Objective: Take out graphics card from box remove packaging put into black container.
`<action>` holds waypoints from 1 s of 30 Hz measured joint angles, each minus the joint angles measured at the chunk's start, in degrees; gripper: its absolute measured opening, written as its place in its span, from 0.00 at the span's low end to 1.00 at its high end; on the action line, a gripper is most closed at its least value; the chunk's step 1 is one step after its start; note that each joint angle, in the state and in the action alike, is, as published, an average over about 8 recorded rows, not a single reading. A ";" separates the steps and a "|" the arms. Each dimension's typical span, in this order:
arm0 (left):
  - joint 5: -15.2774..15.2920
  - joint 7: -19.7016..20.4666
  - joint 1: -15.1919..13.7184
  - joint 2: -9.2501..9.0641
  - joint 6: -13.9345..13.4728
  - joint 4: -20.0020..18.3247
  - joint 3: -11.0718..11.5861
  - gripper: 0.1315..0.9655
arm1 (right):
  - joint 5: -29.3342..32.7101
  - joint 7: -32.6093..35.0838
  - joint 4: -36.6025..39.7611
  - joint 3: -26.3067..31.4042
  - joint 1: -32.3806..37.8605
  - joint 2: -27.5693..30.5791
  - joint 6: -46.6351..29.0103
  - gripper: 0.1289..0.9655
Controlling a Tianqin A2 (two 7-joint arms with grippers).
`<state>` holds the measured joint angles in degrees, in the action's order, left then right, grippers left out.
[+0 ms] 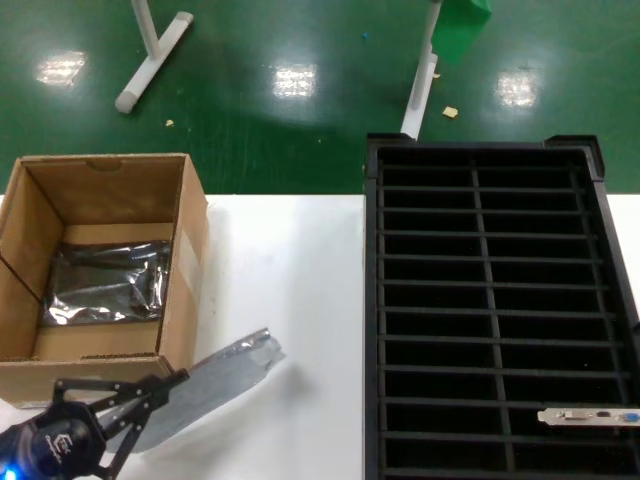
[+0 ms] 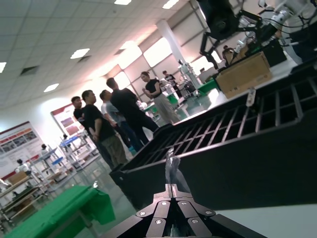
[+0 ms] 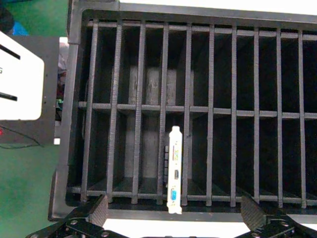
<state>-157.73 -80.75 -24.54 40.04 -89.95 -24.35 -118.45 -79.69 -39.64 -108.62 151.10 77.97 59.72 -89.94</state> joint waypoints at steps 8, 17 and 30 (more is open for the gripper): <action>0.00 2.18 1.53 -0.83 0.00 -1.29 4.94 0.02 | 0.05 0.01 0.02 0.11 0.04 -0.03 0.00 0.98; 0.00 2.44 1.65 -0.96 0.00 -1.36 5.51 0.06 | 0.05 0.01 0.02 0.11 0.04 -0.03 0.00 1.00; 0.51 3.15 1.86 -1.17 0.85 -1.98 5.71 0.21 | -0.17 0.37 0.18 -0.45 -0.69 -0.43 0.84 1.00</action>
<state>-157.22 -77.60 -22.68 38.87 -89.11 -26.32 -112.74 -79.86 -39.27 -108.44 150.65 77.27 59.29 -89.10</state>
